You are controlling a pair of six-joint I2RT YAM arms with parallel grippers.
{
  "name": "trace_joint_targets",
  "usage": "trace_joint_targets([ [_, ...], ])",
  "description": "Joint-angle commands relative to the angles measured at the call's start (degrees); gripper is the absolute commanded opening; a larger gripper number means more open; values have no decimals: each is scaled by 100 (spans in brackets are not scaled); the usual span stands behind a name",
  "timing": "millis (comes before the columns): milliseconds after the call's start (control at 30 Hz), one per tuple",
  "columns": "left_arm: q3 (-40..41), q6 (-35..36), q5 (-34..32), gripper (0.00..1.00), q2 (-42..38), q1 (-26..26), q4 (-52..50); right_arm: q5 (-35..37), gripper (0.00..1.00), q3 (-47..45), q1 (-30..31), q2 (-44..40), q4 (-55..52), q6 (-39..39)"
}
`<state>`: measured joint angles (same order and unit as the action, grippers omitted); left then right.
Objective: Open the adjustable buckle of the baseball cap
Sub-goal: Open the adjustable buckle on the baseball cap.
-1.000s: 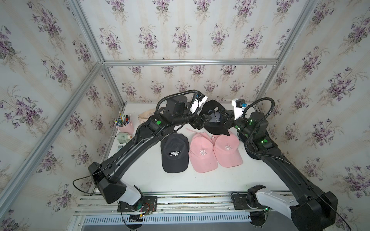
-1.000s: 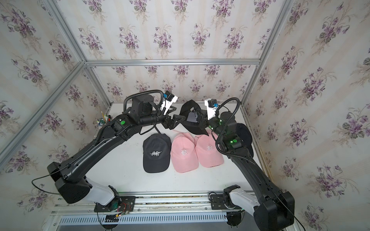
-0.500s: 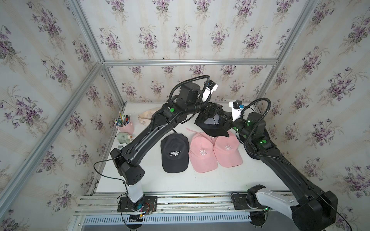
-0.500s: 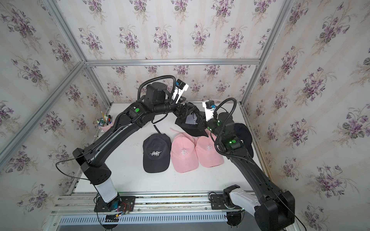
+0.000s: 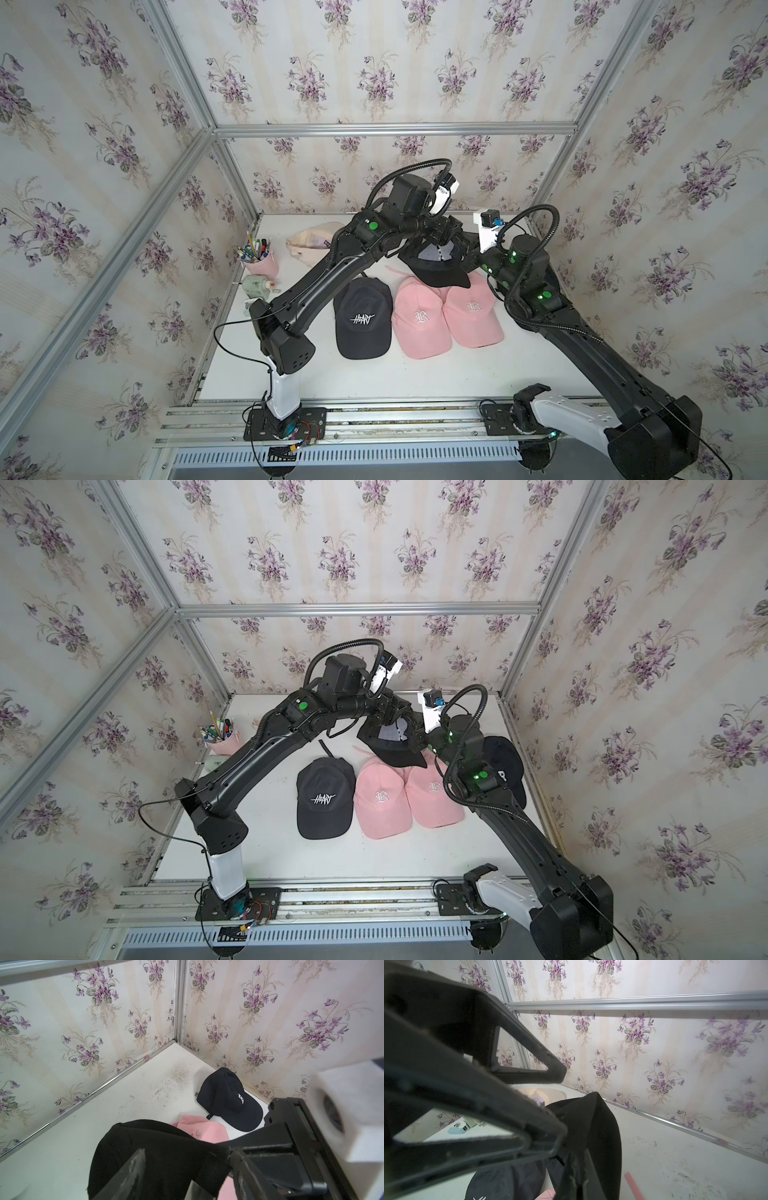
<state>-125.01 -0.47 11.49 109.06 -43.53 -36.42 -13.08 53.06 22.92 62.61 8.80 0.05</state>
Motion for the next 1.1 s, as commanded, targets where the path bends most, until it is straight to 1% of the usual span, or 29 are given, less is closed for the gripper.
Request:
trace_joint_targets([
  [0, -46, 13, -48, 63, 19, 2, -67, 42, 0, 3, 23, -25, 175, -58],
  [167, -43, 20, 48, 61, 3, -22, -35, 51, 0, 12, 29, 14, 157, -49],
  [233, -50, 60, 43, 57, 6, -33, -42, 69, 0, 12, 38, 14, 149, -67],
  [267, -53, 75, 25, 54, 19, -33, -56, 77, 0, 12, 37, 6, 149, -75],
  [333, -63, 91, -22, 44, 53, -33, -106, 100, 0, 12, 39, -11, 140, -93],
  [400, -75, 117, -24, 38, 68, -37, -128, 125, 0, 12, 46, -21, 122, -111],
  [667, -112, 154, -38, 20, 39, -34, -129, 156, 0, 3, 40, -29, 88, -120],
  [800, -94, 161, -67, 8, -7, -42, -120, 166, 0, -6, 42, -29, 63, -111],
  [900, -60, 161, -93, 0, -55, -42, -102, 174, 0, -6, 38, -29, 61, -87],
  [1067, 50, 170, -181, 0, -151, -42, -59, 190, 0, -5, 37, -73, 87, -41],
])
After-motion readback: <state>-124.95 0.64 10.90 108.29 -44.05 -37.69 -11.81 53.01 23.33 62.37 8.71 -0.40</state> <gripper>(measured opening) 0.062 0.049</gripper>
